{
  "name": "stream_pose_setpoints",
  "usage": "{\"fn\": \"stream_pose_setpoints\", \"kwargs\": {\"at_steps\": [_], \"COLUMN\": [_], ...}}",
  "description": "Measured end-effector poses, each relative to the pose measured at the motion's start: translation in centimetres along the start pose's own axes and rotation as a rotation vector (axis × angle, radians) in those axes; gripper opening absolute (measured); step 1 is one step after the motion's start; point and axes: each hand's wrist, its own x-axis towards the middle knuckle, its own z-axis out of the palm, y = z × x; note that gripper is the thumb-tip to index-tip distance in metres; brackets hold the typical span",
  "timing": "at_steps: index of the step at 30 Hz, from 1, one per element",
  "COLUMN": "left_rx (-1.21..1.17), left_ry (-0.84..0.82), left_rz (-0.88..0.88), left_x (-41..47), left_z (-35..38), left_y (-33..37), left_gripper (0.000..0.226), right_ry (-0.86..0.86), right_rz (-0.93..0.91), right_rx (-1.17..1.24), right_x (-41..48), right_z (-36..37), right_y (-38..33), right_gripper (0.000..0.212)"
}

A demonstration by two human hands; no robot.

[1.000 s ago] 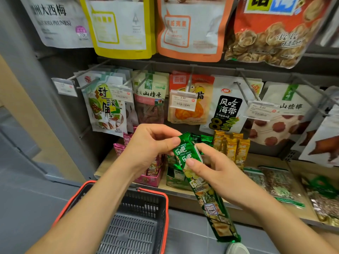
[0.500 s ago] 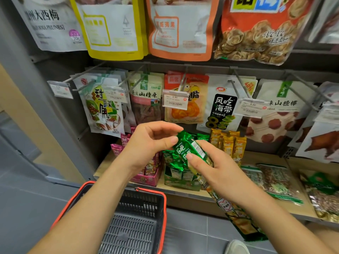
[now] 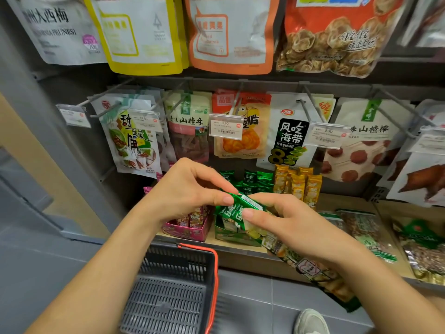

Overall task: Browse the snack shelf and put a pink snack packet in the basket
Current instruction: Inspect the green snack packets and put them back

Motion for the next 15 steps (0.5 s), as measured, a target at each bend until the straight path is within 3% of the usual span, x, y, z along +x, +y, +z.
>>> {"fn": "stream_pose_setpoints", "kwargs": {"at_steps": [4, 8, 11, 15], "left_rx": [0.026, 0.079, 0.223, 0.495], "left_ry": [0.111, 0.25, 0.316, 0.219], "left_rz": [-0.028, -0.033, 0.014, 0.13], "left_x": [0.2, 0.1, 0.0, 0.1], "left_z": [0.0, -1.4, -1.9, -0.9], "left_y": [-0.4, -1.5, -2.4, -2.7], "left_gripper": [0.014, 0.027, 0.027, 0.021], "right_ry": [-0.06, -0.207, -0.116, -0.049], "right_rz": [0.034, 0.152, 0.159, 0.164], "right_rx": [-0.014, -0.201, -0.241, -0.264], "right_x": [0.0, -1.3, -1.5, -1.4], "right_z": [-0.7, -2.1, -2.4, -2.3], "right_y": [-0.1, 0.6, 1.2, 1.6], "right_gripper": [0.028, 0.042, 0.028, 0.029]}}
